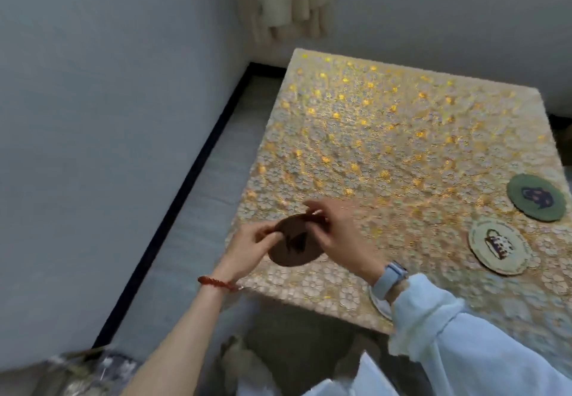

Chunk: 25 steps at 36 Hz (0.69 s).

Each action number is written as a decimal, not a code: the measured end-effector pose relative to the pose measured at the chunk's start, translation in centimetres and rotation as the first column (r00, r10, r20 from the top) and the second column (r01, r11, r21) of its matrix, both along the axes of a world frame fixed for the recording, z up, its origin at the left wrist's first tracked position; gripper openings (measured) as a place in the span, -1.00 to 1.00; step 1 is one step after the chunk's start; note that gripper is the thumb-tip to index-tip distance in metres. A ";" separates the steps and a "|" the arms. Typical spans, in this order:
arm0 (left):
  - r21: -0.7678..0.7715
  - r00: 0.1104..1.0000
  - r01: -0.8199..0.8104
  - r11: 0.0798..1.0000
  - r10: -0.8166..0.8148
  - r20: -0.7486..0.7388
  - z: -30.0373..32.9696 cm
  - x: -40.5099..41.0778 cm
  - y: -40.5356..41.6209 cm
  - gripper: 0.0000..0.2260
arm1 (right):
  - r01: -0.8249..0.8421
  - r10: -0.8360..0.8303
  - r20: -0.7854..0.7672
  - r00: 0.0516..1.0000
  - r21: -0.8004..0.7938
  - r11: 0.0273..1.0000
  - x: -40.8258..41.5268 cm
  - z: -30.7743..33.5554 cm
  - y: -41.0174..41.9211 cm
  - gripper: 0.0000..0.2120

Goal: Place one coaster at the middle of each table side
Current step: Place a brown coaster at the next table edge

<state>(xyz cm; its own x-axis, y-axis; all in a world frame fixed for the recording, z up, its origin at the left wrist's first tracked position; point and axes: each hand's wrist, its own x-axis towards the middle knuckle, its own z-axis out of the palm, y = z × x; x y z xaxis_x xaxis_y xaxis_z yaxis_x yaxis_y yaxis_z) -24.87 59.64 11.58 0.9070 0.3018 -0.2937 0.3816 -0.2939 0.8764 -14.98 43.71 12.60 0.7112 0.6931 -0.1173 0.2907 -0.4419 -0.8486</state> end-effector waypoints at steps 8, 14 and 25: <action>-0.261 0.917 -0.399 0.879 0.388 -0.096 -1.0 -12.5 15.5 -0.89 | 0.275 -0.199 -0.713 0.672 -0.009 0.961 -10.2 -2.8 13.9 -0.66; -0.359 0.876 -0.483 0.799 0.438 -0.203 -1.3 -18.0 23.3 -0.90 | 0.324 -0.229 -0.714 0.662 -0.003 0.946 -15.4 -2.6 23.8 -0.81; 0.034 0.894 -0.365 0.930 0.361 -0.266 -4.7 -14.2 31.9 -0.70 | 0.173 -0.209 -0.221 0.953 -0.171 0.970 -10.5 -1.6 31.8 -0.79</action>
<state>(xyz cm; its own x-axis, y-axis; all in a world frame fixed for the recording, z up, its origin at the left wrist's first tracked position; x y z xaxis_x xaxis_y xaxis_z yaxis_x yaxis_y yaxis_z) -39.09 91.53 6.84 0.6244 0.5884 -0.5138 0.6760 -0.0774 0.7329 -25.50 75.56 10.99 0.7679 0.5095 -0.3883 -0.0118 -0.5948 -0.8038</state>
